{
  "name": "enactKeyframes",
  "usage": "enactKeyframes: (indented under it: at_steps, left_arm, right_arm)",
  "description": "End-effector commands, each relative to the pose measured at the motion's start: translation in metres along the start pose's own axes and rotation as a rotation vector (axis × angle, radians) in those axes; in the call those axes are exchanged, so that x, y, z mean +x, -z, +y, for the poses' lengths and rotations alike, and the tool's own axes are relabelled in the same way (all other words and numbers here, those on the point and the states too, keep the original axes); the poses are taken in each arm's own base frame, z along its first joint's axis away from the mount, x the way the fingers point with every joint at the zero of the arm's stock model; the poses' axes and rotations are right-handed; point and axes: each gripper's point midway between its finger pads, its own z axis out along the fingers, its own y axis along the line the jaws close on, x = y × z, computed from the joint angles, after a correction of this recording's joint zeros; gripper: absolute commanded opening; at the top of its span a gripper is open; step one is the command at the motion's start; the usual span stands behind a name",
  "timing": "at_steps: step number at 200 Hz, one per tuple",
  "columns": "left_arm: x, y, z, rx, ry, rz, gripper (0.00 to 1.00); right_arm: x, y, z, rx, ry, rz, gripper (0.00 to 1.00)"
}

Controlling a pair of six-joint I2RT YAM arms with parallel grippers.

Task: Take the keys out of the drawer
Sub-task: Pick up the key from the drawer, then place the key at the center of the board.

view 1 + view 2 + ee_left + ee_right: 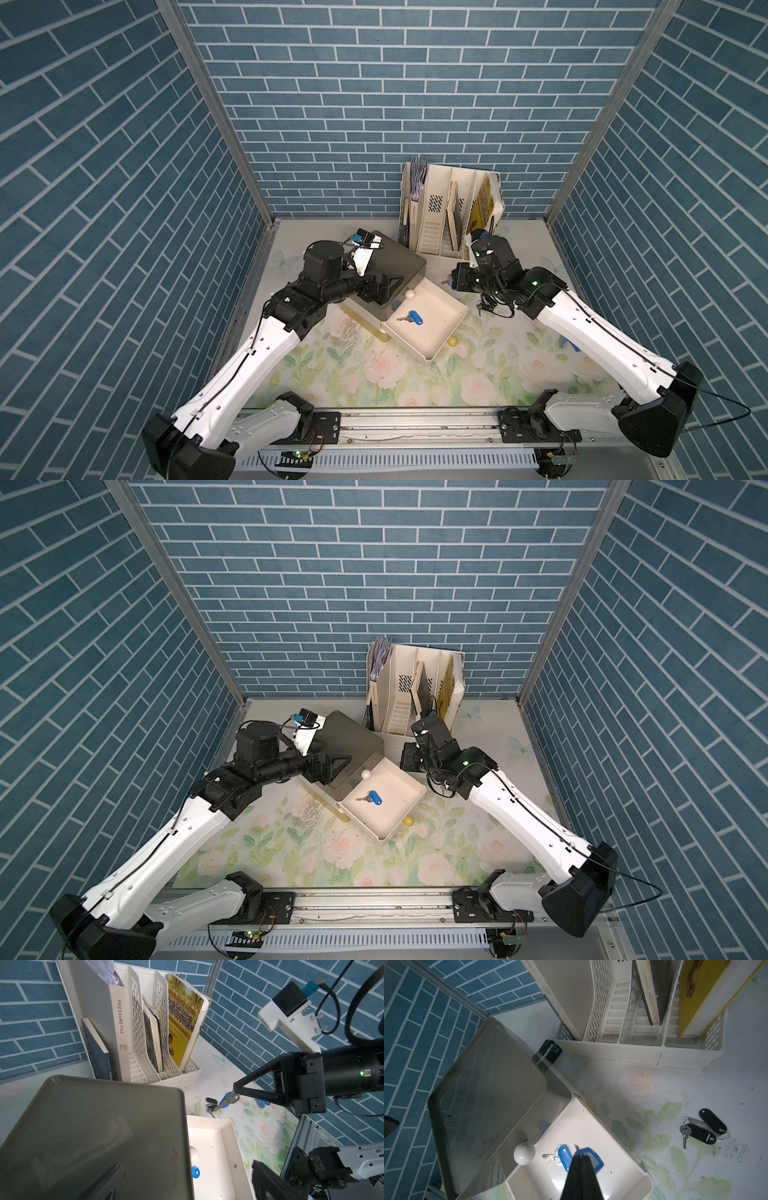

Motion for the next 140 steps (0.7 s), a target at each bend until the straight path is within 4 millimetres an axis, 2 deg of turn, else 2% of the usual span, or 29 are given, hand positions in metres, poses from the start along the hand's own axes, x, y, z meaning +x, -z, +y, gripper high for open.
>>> enactKeyframes:
  at_steps: [1,50,85,140]
  left_arm:
    - [-0.022,0.003,-0.013,0.037,-0.021,-0.061,1.00]
    - [-0.026,-0.009,-0.028,0.054,-0.041,-0.047,1.00]
    - [-0.022,-0.023,-0.044,0.077,-0.060,-0.017,1.00]
    - [-0.007,-0.046,-0.074,0.122,-0.092,0.043,1.00]
  right_arm:
    - [-0.012,0.013,-0.007,-0.007,-0.029,-0.046,0.00]
    - [-0.016,0.023,-0.034,0.026,-0.056,-0.067,0.00]
    - [-0.013,0.028,-0.059,0.059,-0.084,-0.072,0.00]
    - [0.009,0.029,-0.097,0.125,-0.137,-0.041,0.00]
